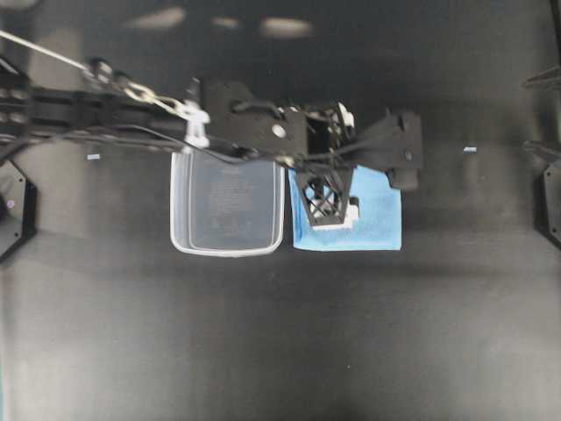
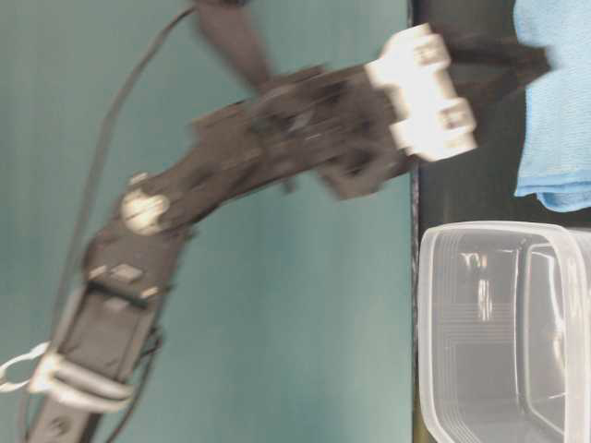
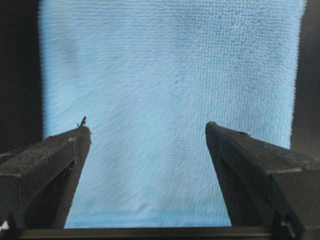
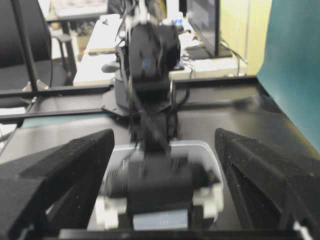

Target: Place the blue towel into the container with the left arm.

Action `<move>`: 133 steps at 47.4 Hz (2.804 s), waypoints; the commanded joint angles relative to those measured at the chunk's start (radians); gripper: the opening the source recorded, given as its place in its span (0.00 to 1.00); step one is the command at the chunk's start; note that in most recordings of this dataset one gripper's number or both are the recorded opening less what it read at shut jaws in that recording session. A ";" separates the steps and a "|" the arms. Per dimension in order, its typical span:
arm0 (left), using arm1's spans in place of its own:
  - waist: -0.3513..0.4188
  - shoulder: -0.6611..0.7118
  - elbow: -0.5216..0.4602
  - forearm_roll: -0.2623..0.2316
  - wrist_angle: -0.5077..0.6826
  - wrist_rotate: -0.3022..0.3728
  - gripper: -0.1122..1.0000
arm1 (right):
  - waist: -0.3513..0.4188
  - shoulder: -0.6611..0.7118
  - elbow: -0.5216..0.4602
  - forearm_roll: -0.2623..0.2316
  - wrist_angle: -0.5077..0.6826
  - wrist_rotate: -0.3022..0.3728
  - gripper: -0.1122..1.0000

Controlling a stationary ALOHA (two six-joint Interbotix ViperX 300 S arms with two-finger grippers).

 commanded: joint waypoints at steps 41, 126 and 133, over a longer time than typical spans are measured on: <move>-0.041 0.014 -0.052 0.003 0.018 0.002 0.16 | -0.003 0.005 0.000 0.003 -0.046 0.002 0.80; 0.034 -0.689 0.502 0.005 0.100 -0.017 0.66 | -0.003 0.003 0.005 0.003 -0.044 0.002 0.80; 0.037 -0.692 0.511 0.005 0.112 -0.005 0.92 | -0.003 0.003 0.006 0.003 -0.044 0.002 0.80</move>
